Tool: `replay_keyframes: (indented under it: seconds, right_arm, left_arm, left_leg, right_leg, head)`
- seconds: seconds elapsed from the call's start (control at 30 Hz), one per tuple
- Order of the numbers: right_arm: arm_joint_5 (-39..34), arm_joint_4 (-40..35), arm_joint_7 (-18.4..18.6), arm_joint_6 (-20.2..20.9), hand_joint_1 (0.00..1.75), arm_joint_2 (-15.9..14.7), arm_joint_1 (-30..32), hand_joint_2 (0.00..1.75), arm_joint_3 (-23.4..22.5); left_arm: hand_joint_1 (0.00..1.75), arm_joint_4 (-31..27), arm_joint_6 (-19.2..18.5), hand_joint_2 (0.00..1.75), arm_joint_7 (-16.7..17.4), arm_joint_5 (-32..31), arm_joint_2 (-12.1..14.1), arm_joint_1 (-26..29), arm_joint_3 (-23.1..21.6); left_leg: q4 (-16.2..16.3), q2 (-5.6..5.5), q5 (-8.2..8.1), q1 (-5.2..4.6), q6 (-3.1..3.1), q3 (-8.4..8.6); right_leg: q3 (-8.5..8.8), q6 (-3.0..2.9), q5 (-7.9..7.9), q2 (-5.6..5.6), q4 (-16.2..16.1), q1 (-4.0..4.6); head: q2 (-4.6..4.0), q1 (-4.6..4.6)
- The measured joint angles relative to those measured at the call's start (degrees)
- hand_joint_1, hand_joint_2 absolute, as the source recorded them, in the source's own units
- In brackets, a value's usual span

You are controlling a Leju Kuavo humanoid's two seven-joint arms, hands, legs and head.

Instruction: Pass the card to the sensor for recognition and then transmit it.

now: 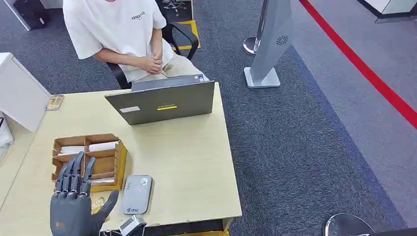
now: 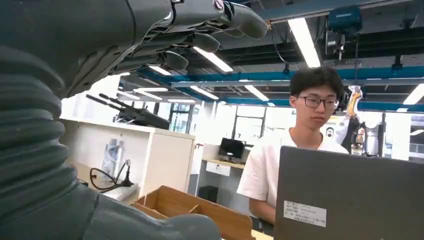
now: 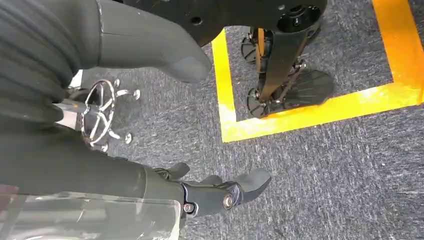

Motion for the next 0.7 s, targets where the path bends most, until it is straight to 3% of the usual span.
replay_keyframes:
  seconds: [0.17, 0.3, 0.53, 0.7]
  right_arm:
    - [0.79, 0.00, -0.02, 0.22, 0.00, 0.02, -0.04, 1.75, -0.04]
    - [1.88, 0.00, 0.20, 0.59, 0.00, 0.02, -0.09, 1.75, -0.22]
    - [2.71, 0.00, 0.20, 0.94, 0.00, 0.02, -0.15, 1.75, -0.96]
    - [3.34, 0.00, 0.50, 0.94, 0.00, 0.02, -0.23, 1.75, -1.31]
  left_arm:
    - [0.00, -1.09, 0.35, 1.75, -6.28, 0.79, -4.07, 1.99, 4.27]
    - [0.00, -0.92, 0.33, 1.75, -11.88, 1.44, -8.02, 2.29, 10.74]
    - [0.00, 0.68, 0.33, 1.75, -15.17, 1.49, -12.31, 1.67, 18.93]
    - [0.00, 3.98, 0.35, 1.75, -22.78, 1.81, -16.37, -0.46, 27.55]
  left_leg:
    - [0.00, 0.00, 0.00, 0.00, 0.00, 0.01]
    - [0.00, -0.01, 0.00, 0.00, 0.00, 0.01]
    - [0.00, -0.01, 0.00, 0.00, 0.00, 0.00]
    - [0.00, -0.01, 0.00, 0.00, 0.00, 0.01]
  right_leg:
    - [0.01, 0.00, 0.00, 0.01, 0.00, 0.00]
    - [0.01, 0.00, 0.00, 0.00, 0.00, 0.00]
    - [0.01, 0.00, 0.00, -0.03, 0.00, 0.00]
    - [0.01, 0.00, 0.00, -0.01, 0.00, 0.00]
  head:
    - [0.00, 0.00]
    - [0.00, -0.02]
    - [0.00, -0.02]
    - [0.00, -0.02]
